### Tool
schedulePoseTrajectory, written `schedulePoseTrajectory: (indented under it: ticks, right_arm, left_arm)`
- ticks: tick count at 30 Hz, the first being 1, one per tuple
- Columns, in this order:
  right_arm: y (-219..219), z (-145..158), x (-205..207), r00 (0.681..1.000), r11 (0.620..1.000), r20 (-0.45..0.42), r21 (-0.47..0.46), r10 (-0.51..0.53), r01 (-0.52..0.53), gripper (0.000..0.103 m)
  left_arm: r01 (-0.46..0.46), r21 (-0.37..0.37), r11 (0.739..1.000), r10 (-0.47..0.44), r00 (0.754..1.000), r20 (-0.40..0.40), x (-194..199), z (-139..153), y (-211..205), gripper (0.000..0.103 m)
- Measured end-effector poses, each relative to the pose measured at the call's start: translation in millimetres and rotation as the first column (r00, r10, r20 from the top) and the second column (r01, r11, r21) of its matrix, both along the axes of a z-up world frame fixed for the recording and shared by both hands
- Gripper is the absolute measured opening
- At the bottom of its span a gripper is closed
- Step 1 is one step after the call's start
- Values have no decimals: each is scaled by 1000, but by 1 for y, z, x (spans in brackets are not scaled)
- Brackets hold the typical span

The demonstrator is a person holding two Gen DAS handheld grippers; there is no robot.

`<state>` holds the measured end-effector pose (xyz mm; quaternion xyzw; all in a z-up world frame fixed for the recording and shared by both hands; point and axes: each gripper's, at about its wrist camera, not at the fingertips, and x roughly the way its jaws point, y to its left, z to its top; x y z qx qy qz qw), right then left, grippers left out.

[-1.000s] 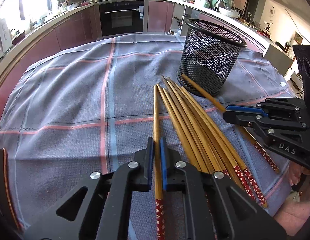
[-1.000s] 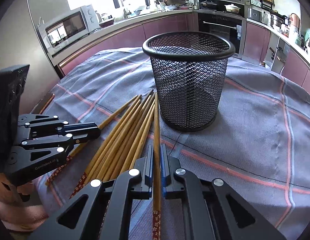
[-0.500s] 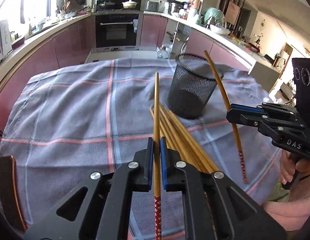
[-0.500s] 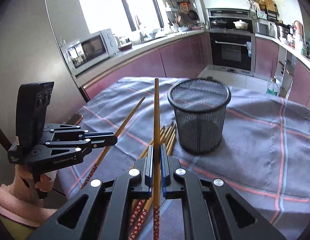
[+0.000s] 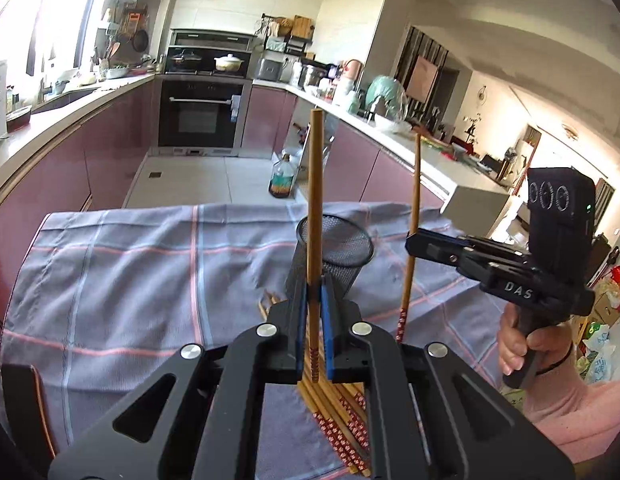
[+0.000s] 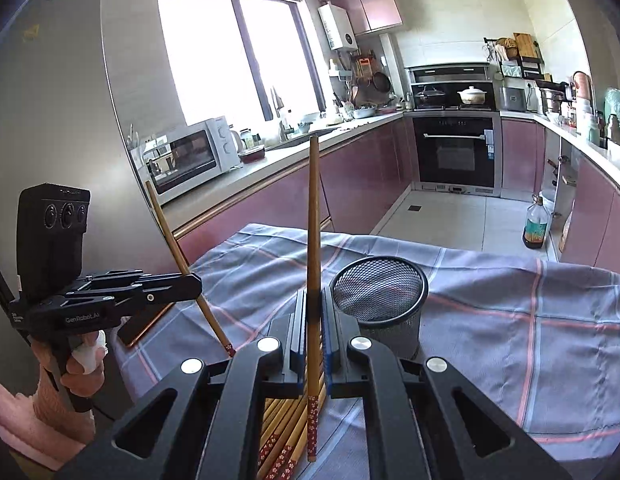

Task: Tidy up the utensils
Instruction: 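Lift the left tool's chopstick upright into the black mesh cup while the right tool does likewise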

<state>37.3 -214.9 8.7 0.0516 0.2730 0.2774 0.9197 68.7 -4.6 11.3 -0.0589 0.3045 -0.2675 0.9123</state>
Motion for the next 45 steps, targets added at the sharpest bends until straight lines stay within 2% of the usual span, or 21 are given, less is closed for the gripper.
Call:
schedulePoseTrajectory:
  ticks: [11,18,22,31,35,40,45]
  right_arm:
    - [-5,32,20,994,998,92,29,-50,48,5]
    - [-14,52,42,984,994,143,57,-103,96,5]
    - [-21,54,59,980,989,144,76,-138,128,5]
    - [-15,23,94,985,987,63,39,-158,156,5]
    - [-9,4,103,989,989,4,4,-149,149,5]
    - [-6,-12,114,987,988,-60,-25,-150,149,6]
    - [-5,-18,119,982,985,-82,-33,-172,170,10]
  left_arm:
    - [23,-82,996,-16,996,85,18,57,-17,7]
    - [10,-84,996,2,990,140,39,92,-36,7]
    - [-1,-55,998,9,990,138,55,98,-50,7]
    - [38,71,997,-40,999,28,89,61,-86,7]
    - [71,114,991,-68,997,-36,110,28,-92,7]
    - [94,135,986,-81,992,-99,129,0,-97,7]
    - [68,136,988,-50,991,-127,146,-22,-92,9]
